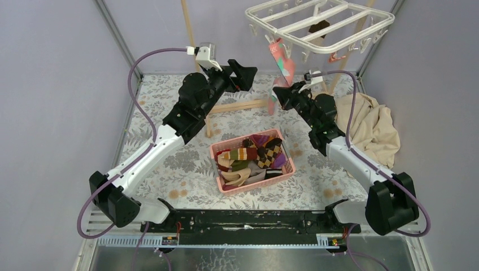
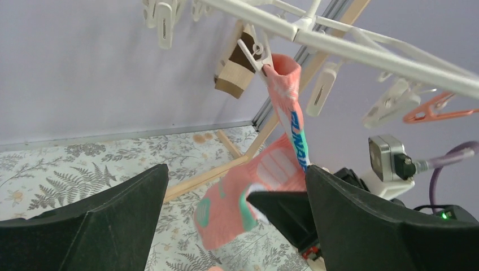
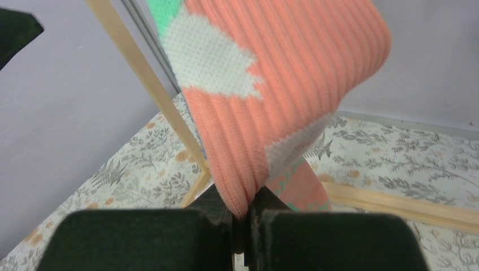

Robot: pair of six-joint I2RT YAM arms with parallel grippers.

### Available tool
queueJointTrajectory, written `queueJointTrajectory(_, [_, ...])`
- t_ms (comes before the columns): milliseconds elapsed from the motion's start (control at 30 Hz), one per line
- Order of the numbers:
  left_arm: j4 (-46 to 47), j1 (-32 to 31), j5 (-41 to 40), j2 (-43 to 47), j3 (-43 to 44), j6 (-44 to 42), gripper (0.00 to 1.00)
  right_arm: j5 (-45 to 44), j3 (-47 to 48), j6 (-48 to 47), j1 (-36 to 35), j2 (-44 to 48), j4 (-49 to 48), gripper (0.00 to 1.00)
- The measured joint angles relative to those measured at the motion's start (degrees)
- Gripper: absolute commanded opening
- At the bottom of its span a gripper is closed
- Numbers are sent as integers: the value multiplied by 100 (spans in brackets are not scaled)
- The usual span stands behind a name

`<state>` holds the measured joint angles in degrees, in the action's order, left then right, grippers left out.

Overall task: Remove the socks clipped to the hanger
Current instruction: Remove the sock from the hanger.

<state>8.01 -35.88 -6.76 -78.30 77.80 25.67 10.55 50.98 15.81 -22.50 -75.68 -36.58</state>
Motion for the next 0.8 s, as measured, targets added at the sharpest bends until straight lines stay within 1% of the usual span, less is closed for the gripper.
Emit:
queueJointTrajectory(267, [7, -9, 151, -337, 243, 328, 99, 7, -525, -15, 0, 697, 164, 0])
queueJointTrajectory(433, [42, -61, 188, -911, 890, 527, 99, 9, -638, -15, -2, 852, 243, 0])
queueJointTrajectory(667, [46, -85, 188, -1685, 1805, 741, 99, 101, -640, -17, -4, 828, 472, 0])
queueJointTrajectory(800, [39, -92, 140, -1917, 2024, 811, 99, 149, -640, -17, -7, 809, 505, 0])
